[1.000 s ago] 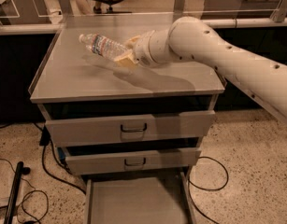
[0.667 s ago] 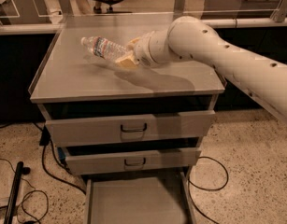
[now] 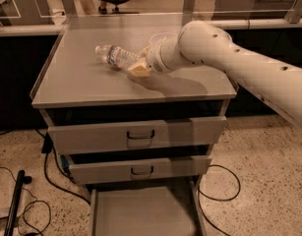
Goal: Pick water bottle from bottom drawer and place on counter
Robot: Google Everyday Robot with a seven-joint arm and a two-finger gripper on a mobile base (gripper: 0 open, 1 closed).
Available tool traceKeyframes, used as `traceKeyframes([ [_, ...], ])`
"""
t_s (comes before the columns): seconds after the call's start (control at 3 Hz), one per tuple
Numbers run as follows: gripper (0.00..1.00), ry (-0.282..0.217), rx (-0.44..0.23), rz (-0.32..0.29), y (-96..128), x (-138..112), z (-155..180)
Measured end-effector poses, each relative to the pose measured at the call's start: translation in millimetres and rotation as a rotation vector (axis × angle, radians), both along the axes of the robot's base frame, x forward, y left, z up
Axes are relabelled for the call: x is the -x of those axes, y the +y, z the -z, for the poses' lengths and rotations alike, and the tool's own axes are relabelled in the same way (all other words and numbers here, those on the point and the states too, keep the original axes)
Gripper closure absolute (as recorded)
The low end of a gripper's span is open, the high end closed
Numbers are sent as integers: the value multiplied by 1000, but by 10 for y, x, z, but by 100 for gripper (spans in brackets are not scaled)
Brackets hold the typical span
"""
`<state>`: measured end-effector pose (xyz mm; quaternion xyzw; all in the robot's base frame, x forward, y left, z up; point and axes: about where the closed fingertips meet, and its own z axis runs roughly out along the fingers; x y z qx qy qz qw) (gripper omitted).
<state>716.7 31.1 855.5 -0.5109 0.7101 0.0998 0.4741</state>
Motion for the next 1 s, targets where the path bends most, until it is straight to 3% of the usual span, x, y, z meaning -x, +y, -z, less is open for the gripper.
traceKeyframes([
  [0.33, 100, 15, 10, 11, -36, -24, 66],
  [0.67, 86, 16, 11, 12, -39, -26, 71],
  [1.0, 63, 16, 11, 11, -39, -26, 71],
])
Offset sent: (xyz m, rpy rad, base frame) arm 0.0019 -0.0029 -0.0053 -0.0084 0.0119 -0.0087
